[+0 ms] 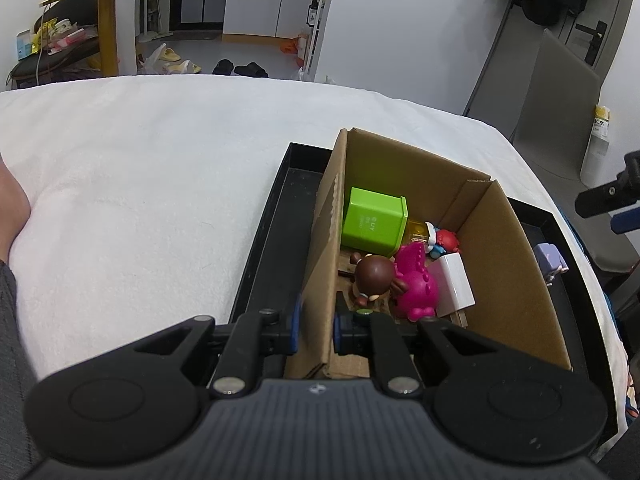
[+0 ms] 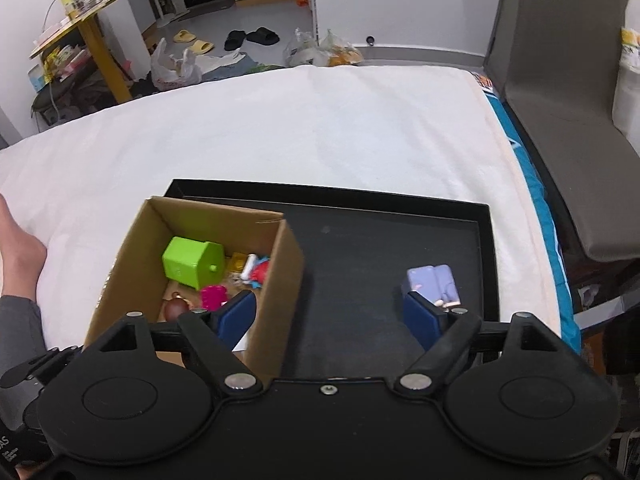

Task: Organize rigid objects
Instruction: 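Move the right gripper to the lavender toy on the tray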

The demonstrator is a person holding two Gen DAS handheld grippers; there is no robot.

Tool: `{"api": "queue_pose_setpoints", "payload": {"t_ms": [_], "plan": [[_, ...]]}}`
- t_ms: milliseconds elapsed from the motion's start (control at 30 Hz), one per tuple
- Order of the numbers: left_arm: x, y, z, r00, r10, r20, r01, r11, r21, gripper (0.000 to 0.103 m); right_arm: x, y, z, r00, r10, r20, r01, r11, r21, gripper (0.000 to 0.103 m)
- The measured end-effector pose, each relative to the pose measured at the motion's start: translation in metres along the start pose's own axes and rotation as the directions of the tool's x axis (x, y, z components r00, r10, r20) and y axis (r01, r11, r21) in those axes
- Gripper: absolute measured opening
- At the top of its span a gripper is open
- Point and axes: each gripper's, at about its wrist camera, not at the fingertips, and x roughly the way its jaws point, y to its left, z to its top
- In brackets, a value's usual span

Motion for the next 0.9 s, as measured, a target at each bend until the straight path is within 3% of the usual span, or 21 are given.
{"api": "queue_pose_setpoints", "payload": {"t_ms": [300, 433, 900], "plan": [[0.000, 0.000, 0.000, 1.000, 0.004, 0.001, -0.004, 1.000, 0.002, 0.014, 0.014, -0.033, -0.002, 0.999, -0.033, -0.017, 0.034, 0.999, 0.026, 0.086], [-0.001, 0.000, 0.000, 1.000, 0.002, 0.001, -0.002, 1.000, 0.002, 0.014, 0.025, -0.052, -0.001, 1.000, 0.012, -0.026, -0.009, 0.996, 0.086, 0.085], [0.000, 0.000, 0.001, 1.000, 0.004, 0.000, -0.004, 1.000, 0.001, 0.014, 0.068, -0.090, 0.003, 0.997, -0.006, -0.076, 0.014, 0.994, 0.110, 0.075]]}}
